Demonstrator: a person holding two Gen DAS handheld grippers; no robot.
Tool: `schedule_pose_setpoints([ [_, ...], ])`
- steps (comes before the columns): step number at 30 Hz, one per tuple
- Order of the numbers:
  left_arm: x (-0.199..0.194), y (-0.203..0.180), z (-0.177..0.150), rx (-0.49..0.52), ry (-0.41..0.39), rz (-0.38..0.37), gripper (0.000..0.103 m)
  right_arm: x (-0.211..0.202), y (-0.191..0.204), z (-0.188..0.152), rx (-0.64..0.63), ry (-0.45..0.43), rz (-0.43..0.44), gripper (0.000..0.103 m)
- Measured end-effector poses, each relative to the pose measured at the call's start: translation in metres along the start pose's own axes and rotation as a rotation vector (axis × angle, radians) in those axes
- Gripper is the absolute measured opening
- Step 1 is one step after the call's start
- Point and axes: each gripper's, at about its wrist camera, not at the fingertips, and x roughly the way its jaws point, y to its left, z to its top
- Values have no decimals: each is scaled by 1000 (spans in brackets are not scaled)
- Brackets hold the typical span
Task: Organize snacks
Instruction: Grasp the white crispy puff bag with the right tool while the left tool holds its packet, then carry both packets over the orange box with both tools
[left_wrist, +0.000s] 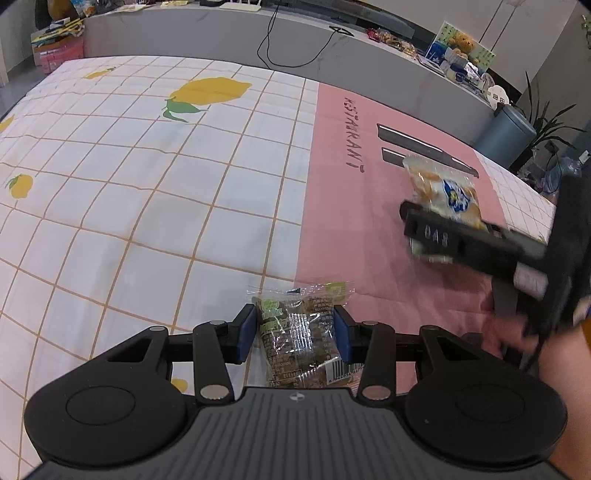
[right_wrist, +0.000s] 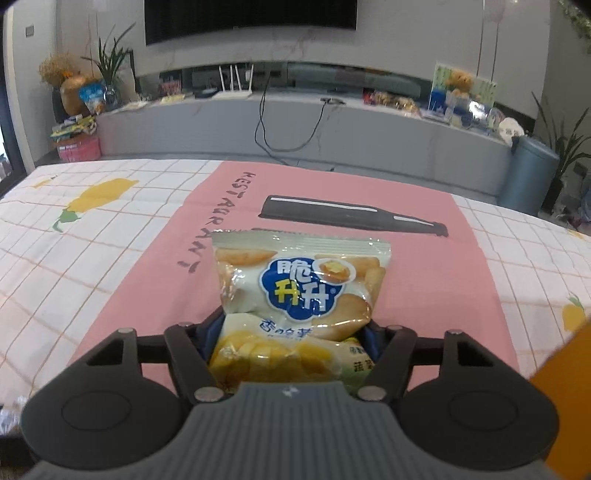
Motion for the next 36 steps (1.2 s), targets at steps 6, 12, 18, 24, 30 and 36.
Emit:
schedule_pose_setpoints([
  [6,-1,-3,-4,-2,-17,18,49,-25,2,-26,-7,-36,7,65],
  [12,-2,-1,-8,1,-36,9,49,-47,2,-47,-13,-55,14,63],
  [18,-6,2,-14,-5,-54,-2,48,-68,2,-63,-16,-44,26,61],
  [24,-12,10,-18,-14,-83,-15,47,-97,0,-85,-54,-30,62,59],
  [30,-29,16,-21,-21,-139,-62,46,-125,-8,-110,-96,-85,75,53],
  [36,-52,21,-22,-43,-200,-84,46,-145,-10,-106,-10,-153,99,50],
])
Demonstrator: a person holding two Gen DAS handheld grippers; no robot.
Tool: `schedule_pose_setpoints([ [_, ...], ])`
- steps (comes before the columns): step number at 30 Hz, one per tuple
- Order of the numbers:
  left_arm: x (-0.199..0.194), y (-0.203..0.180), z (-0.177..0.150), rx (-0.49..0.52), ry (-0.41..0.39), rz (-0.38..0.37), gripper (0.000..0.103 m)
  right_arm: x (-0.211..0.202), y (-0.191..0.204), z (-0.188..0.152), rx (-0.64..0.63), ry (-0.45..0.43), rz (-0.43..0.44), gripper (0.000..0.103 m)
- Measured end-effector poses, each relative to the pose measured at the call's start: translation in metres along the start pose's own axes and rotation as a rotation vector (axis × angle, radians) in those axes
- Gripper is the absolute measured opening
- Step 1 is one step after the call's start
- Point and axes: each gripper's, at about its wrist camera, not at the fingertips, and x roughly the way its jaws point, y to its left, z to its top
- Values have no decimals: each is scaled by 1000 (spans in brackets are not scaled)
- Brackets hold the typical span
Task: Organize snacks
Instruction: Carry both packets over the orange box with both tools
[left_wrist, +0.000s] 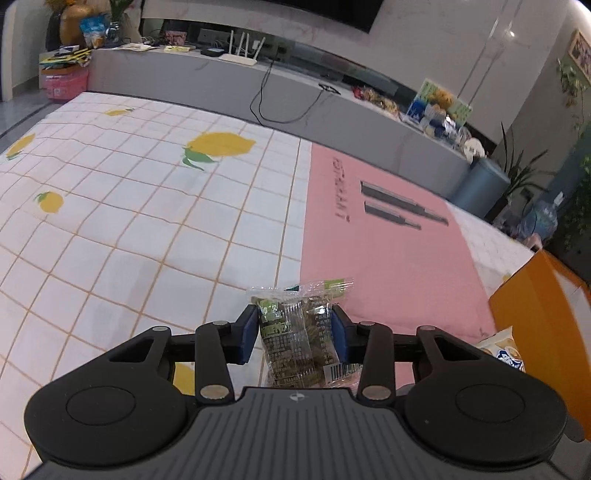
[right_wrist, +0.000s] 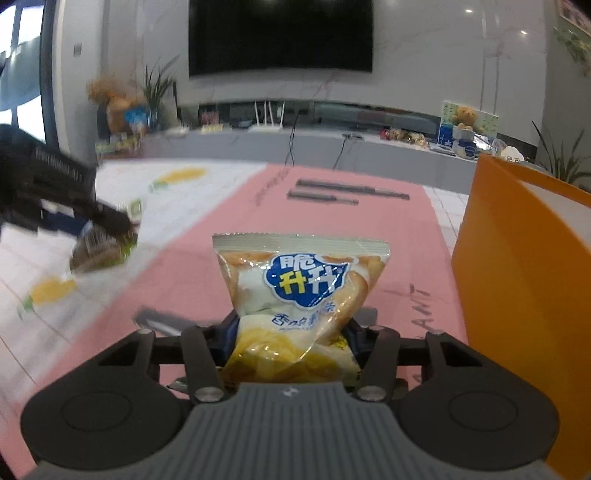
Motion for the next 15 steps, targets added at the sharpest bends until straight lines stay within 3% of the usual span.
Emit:
schedule_pose_setpoints([
  [7,-38,-6,-5,10,-77,-30,46,-36,4,28,73,-107,62,49],
  [9,-50,-11,-7,18,-94,-17,46,-52,5,34,71,-165,45,49],
  [15,-92,-31,-15,32,-183,-85,46,-96,-13,60,122,-290,24,49],
])
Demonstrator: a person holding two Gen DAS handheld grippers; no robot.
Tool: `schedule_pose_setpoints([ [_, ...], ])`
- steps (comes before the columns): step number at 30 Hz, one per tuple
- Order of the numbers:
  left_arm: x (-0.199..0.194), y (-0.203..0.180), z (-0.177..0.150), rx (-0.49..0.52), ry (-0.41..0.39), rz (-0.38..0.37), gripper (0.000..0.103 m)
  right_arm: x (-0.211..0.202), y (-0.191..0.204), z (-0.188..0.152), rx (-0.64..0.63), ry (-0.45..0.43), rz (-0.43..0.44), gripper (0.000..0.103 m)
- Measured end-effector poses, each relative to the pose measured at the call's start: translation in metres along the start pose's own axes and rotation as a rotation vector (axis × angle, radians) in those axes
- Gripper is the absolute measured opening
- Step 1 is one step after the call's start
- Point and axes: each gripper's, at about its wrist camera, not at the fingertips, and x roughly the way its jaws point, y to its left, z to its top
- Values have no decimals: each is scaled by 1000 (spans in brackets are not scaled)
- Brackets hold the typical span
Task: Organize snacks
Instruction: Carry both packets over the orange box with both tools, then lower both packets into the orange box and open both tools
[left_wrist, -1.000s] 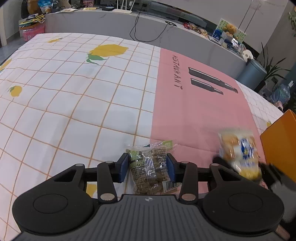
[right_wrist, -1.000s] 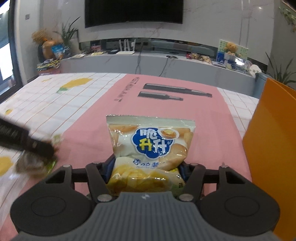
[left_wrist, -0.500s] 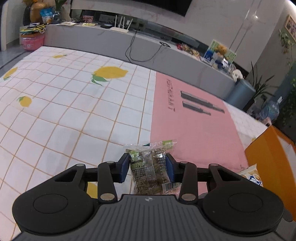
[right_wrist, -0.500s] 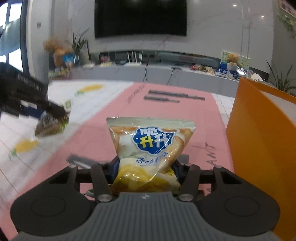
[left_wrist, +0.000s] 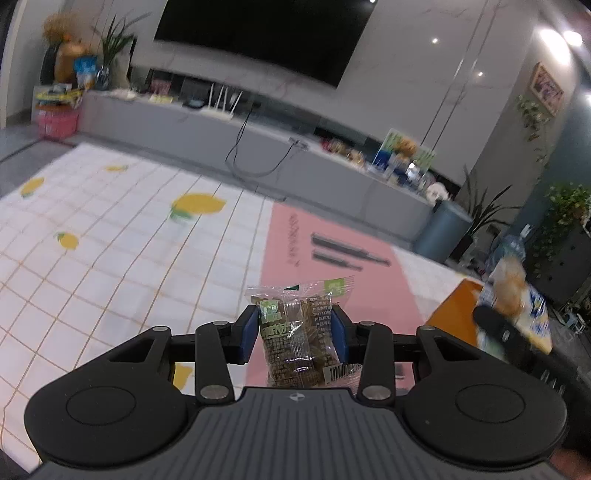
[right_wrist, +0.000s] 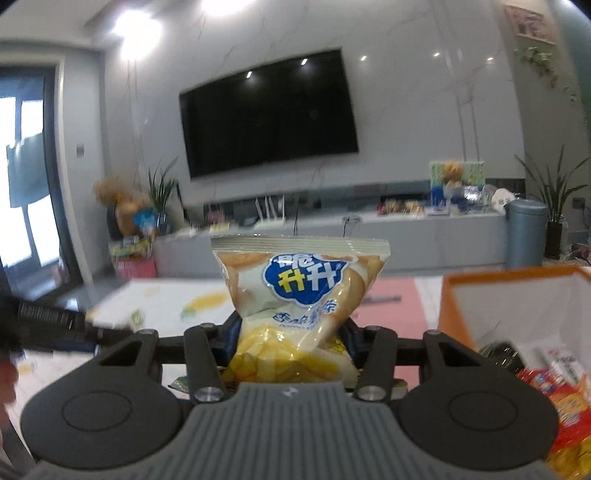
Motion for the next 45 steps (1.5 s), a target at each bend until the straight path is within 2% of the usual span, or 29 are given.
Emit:
schedule_pose_setpoints([
  [3,-12,-18,0,34,-22,-17,46,-15,-4,15,-70,-33,-46,49],
  [7,-29,-40,-2,50,-46,-75,46,-33,-22,29,-42,-24,-62,49],
  [11,-40,-67,-4,79,-66,-118,46,-46,-45,43,-66,-2,-122,49],
  [19,-22,-133,-13,167,4,-228,46,-56,-105,51,-40,104,-168,49],
  [21,-12,-150,-14,183,19,-254,46,-50,-117,48,-22,113,-186,49],
  [23,-3,-165,-16,182,36,-284,46,-40,-134,43,59,155,-189,49],
  [26,10,-182,-19,181,58,-331,46,-14,-156,35,122,256,-241,49],
  [28,15,-194,-26,192,66,-339,46,0,-170,29,166,310,-253,49],
  [32,28,-205,-35,217,95,-340,46,24,-201,17,352,374,-272,49],
  [37,35,-211,-45,258,125,-348,45,63,-200,18,180,508,-328,49],
  [40,34,-213,-49,277,125,-340,45,62,-207,14,180,511,-307,49],
  [44,31,-214,-48,261,130,-335,45,71,-207,11,142,539,-381,50],
  [45,30,-214,-48,257,135,-335,45,70,-208,12,142,529,-390,53],
])
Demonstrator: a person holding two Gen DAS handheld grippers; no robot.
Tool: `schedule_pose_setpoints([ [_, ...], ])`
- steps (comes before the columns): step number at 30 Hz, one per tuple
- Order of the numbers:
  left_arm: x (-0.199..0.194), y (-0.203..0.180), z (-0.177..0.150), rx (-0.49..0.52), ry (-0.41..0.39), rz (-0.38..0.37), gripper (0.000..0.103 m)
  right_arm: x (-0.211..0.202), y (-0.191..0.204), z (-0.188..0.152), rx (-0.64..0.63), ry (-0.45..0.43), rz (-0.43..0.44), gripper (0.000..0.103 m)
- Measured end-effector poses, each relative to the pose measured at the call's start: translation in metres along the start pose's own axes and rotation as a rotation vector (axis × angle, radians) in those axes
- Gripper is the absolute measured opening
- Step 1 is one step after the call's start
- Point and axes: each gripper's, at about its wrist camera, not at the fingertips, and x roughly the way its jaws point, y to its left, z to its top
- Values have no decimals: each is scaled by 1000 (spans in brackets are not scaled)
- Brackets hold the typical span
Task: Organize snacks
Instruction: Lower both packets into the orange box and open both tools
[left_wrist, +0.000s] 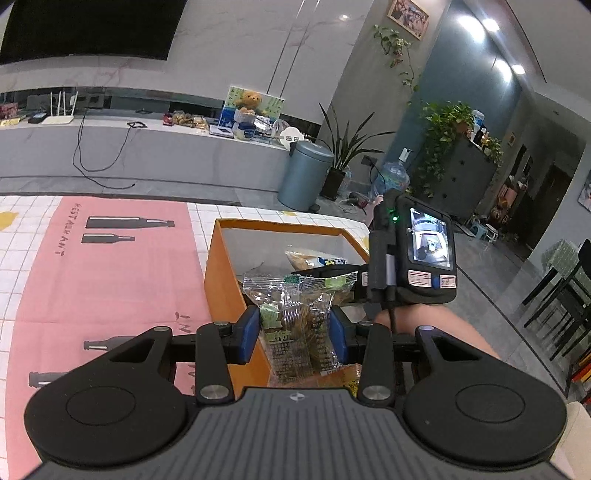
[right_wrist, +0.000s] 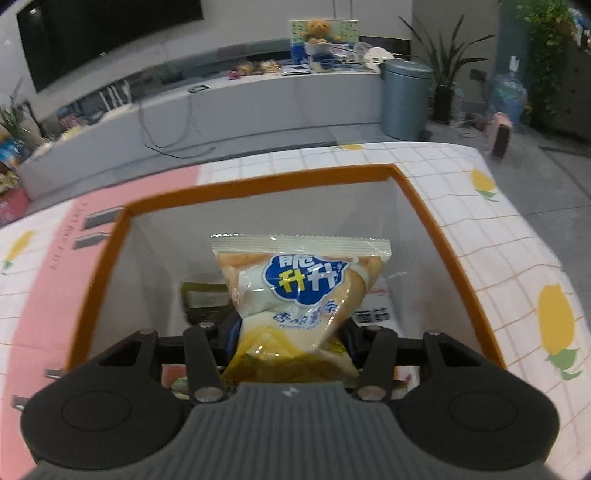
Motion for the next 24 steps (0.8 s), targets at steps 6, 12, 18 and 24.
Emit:
schedule_pose_setpoints([
  [6,-2,-8,3,-26,-8,-13,45,-27,-4,-3,70,-47,103,99],
  [12,-4,-23,5,-22,-5,-34,45,-72,-14,-18,103,-104,126,100],
  [18,-4,-35,1,-1,7,-48,45,-112,-45,-43,188,-193,77,100],
  [24,14,-38,3,-39,29,-33,45,-146,-87,-66,313,-280,15,100],
])
